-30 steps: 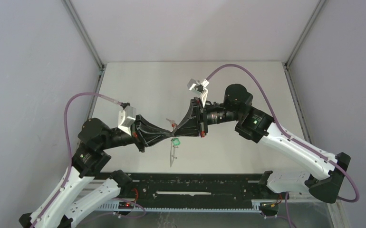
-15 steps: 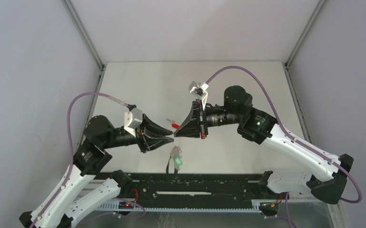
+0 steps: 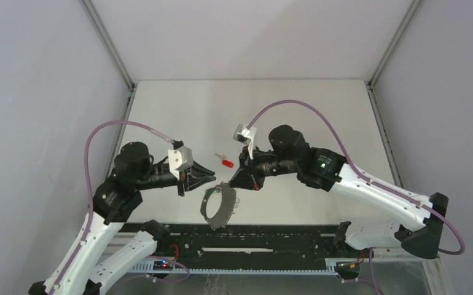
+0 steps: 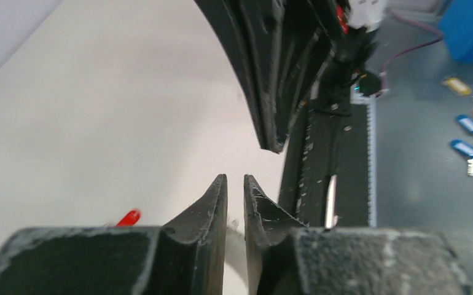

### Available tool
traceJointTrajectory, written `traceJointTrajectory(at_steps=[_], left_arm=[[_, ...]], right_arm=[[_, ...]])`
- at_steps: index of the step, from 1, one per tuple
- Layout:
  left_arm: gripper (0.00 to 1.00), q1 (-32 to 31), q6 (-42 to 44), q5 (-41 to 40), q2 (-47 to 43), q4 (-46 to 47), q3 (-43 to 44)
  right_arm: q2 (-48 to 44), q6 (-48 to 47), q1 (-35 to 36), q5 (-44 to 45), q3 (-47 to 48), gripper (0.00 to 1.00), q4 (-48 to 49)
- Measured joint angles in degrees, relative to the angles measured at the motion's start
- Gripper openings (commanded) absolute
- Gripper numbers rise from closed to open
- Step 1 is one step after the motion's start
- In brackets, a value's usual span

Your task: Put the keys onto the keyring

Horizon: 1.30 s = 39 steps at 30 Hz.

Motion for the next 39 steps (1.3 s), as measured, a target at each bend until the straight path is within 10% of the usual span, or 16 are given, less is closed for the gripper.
traceJointTrajectory(at_steps=[6, 14, 39], left_arm=[[0.42, 14.6, 11.1, 0.5, 5.9, -6.5, -0.1], [0.43, 22.7, 26.3, -1.2, 15.9, -13.2, -5.0], [0.42, 27.8, 26.8, 7.2, 13.2, -13.7, -6.5]], right_arm=[[4.2, -0.9, 0.8, 10.0, -9.0, 0.48, 2.7], [15.7, -1.2, 0.6, 15.6, -11.4, 0.48, 12.0], [42.3, -15.6, 3.1, 29.7, -3.2, 0.45, 24.6]])
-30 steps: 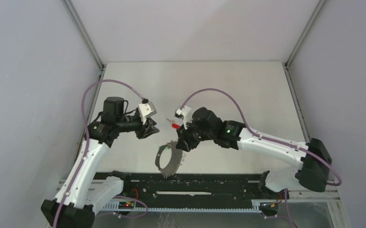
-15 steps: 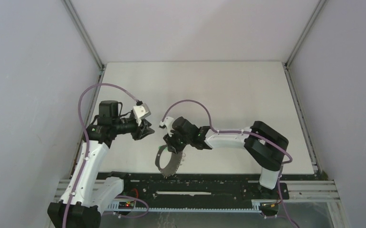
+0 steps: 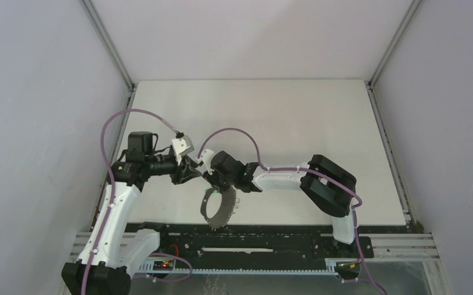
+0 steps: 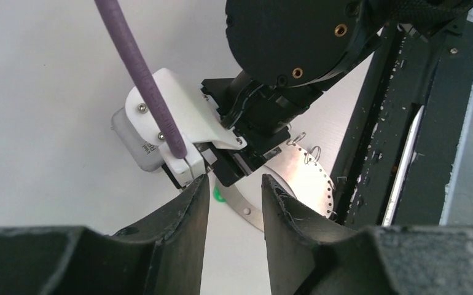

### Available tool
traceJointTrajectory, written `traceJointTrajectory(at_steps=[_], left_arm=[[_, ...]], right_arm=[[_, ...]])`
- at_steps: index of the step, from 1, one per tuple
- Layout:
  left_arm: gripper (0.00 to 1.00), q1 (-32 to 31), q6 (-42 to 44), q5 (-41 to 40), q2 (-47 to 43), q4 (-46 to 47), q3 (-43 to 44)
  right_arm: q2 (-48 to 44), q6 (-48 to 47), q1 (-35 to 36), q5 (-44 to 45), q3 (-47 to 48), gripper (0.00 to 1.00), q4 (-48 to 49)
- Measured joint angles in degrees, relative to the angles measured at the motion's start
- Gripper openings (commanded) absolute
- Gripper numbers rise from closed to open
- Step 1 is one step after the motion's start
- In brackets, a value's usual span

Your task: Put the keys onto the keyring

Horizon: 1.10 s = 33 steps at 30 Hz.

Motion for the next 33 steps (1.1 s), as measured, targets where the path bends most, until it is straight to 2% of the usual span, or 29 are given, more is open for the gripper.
traceJointTrajectory(at_steps=[11, 16, 23, 33], left_arm=[[0.41, 0.0, -0.2, 1.9, -0.3, -2.1, 0.0], [0.41, 0.0, -1.1, 2.7, -0.5, -2.5, 0.0], [0.4, 0.0, -1.7, 2.8, -0.7, -2.4, 0.0], [0.4, 0.0, -2.1, 2.7, -0.7, -1.9, 0.0]], right_arm=[[0.3, -0.1, 1.0, 0.8, -0.1, 0.44, -2.1], [0.3, -0.1, 1.6, 1.2, -0.6, 0.34, -2.4], [0.3, 0.1, 1.8, 2.1, -0.8, 0.01, -2.4], [-1.6, 0.4, 1.2, 2.3, -3.7, 0.0, -0.4]])
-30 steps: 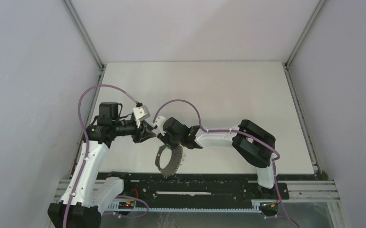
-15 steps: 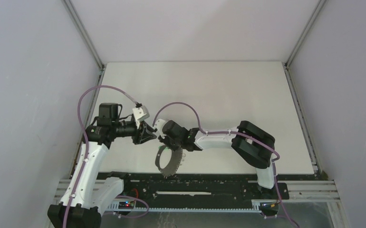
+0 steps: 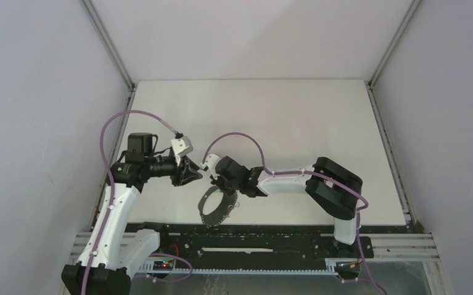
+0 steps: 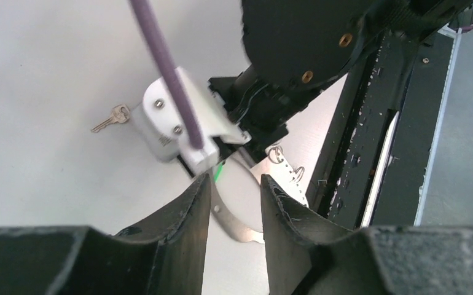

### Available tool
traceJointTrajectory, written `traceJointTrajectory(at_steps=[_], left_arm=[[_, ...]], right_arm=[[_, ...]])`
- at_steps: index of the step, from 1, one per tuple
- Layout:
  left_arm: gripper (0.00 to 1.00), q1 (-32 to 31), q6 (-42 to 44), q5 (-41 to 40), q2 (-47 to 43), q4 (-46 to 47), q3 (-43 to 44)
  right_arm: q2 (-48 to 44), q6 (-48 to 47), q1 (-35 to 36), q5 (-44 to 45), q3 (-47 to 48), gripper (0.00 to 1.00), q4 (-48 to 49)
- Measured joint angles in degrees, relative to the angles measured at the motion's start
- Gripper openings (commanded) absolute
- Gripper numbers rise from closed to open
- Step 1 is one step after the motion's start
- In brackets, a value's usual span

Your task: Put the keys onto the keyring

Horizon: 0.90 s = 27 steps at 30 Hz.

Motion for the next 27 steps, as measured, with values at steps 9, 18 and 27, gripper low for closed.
traceJointTrajectory(at_steps=[9, 18, 27], left_arm=[[0.47, 0.0, -0.1, 0.1, 0.4, 0.1, 0.4], [0.56, -2.2, 3.0, 1.4, 1.2, -3.8, 1.9], [0.54, -7.7, 3.6, 1.6, -3.4, -3.7, 1.9]], right_arm=[[-17.9, 0.2, -3.0, -8.5, -10.5, 0.0, 4.7], [-29.6, 1.8, -3.9, -20.6, -10.9, 0.0, 6.9], [-37.0, 4.2, -3.3, -29.5, -11.0, 0.0, 5.2]])
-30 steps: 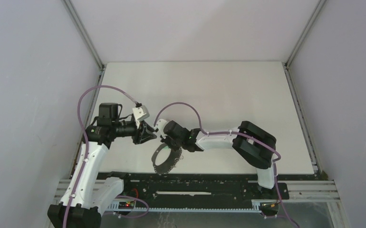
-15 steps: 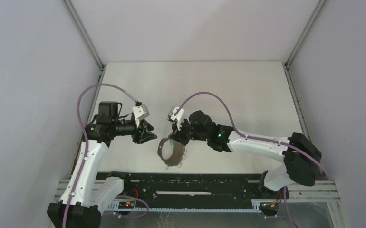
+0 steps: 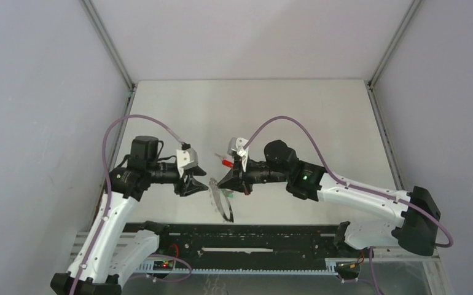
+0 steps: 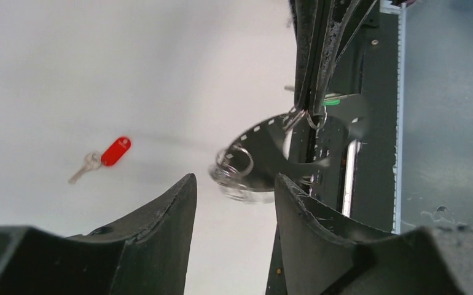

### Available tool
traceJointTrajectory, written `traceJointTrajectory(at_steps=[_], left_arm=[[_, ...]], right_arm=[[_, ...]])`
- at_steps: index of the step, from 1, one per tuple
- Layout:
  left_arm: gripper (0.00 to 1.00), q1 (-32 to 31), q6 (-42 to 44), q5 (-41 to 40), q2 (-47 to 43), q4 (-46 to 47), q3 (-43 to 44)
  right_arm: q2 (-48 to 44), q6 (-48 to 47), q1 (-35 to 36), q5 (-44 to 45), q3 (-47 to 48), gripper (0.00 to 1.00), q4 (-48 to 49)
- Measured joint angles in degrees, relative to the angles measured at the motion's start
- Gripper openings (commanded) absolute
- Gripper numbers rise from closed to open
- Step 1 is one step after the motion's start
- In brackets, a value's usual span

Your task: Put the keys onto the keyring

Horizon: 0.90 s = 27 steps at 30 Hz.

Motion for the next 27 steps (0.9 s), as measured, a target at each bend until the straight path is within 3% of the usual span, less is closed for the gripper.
traceJointTrajectory(at_steps=[15, 27], left_arm=[[0.51, -13.0, -13.6, 3.0, -7.3, 8.2, 1.1], [0.41, -14.6, -21.7, 0.4, -9.6, 11.5, 1.4]], right_arm=[[-4.8, 3.3, 2.4, -4.9, 0.0, 0.0, -2.4], [-8.1, 4.9, 3.7, 2.5, 0.0, 0.0, -1.3]])
